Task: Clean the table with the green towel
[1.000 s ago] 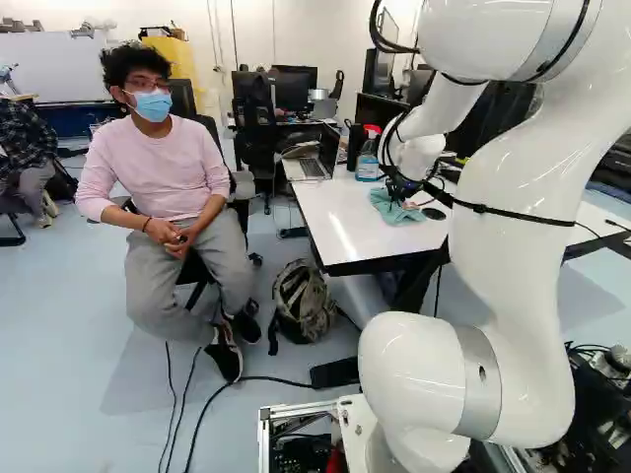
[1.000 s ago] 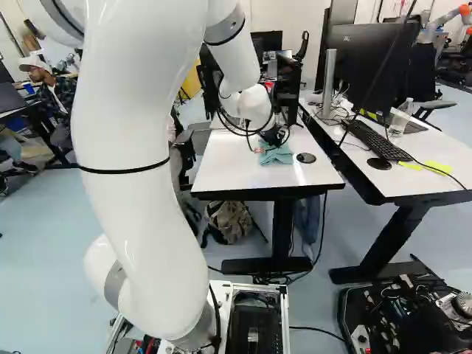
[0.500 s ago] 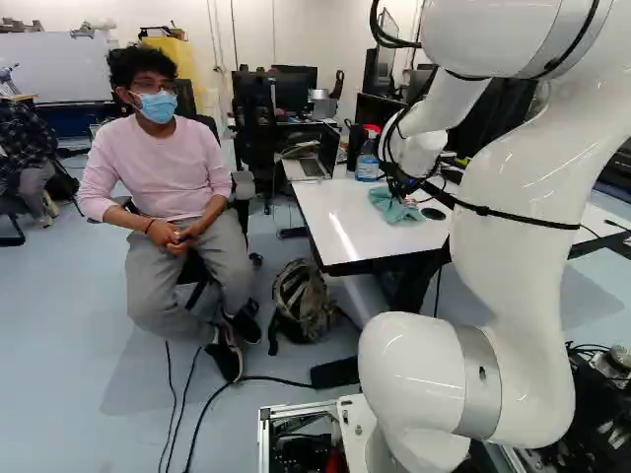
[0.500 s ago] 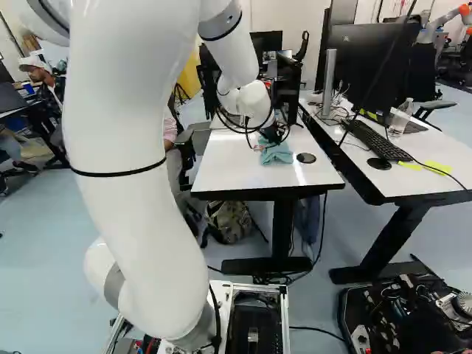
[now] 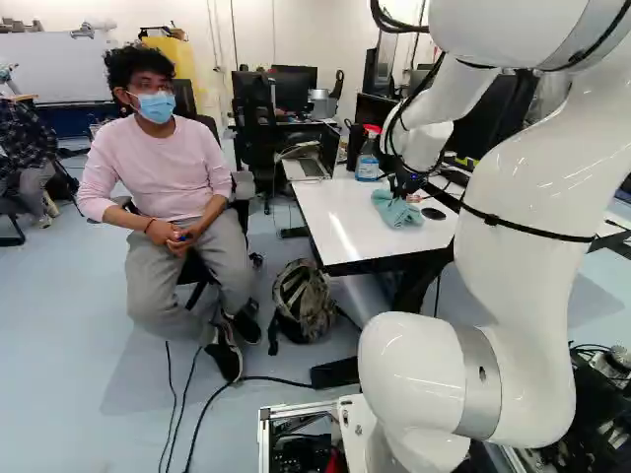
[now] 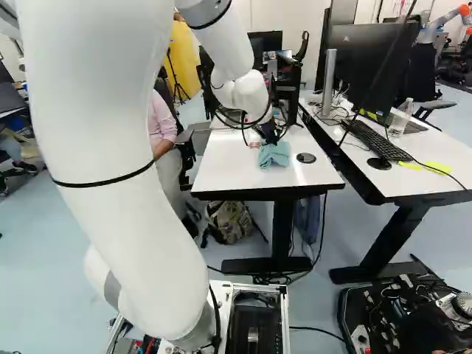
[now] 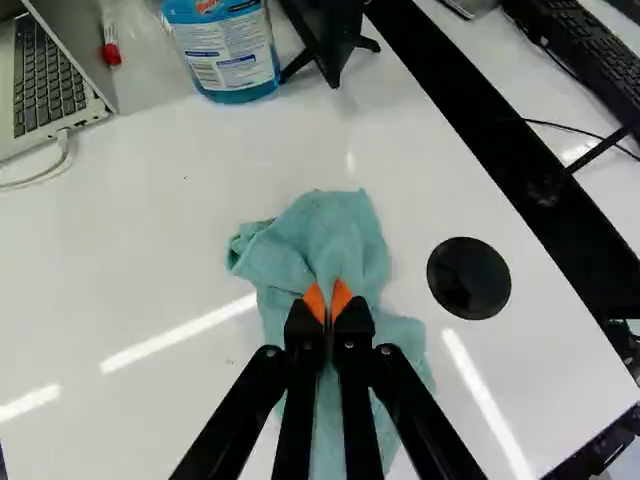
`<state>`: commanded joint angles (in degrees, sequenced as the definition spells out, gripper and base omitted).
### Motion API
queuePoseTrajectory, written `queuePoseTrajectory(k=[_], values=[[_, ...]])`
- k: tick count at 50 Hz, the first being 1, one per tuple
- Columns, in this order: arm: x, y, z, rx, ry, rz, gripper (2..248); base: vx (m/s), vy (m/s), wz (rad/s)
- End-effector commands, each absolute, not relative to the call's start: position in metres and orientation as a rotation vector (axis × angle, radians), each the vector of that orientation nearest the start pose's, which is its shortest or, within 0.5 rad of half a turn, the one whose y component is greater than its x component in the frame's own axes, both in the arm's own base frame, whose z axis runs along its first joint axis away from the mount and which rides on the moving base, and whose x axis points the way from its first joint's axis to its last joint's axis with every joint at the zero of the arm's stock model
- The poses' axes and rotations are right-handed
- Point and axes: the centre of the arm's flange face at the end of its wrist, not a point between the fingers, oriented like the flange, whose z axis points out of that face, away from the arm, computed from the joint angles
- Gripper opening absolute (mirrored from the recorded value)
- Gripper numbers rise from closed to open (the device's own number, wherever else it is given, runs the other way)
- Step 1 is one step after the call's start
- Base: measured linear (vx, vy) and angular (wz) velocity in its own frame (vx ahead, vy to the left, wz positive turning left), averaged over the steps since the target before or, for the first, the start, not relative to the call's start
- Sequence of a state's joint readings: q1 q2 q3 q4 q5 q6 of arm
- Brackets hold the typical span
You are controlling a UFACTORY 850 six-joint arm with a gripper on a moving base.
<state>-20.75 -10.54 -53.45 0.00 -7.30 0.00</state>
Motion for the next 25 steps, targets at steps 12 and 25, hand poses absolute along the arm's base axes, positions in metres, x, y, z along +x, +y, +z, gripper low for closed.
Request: queuePoseTrajectory(k=[12,25], values=[[0.480,-0.182,0.476,-3.063,0.561,-0.911,28,0.000,0.000,0.000],[0.470,-0.178,0.489,-3.070,0.562,-0.867,28,0.000,0.000,0.000]])
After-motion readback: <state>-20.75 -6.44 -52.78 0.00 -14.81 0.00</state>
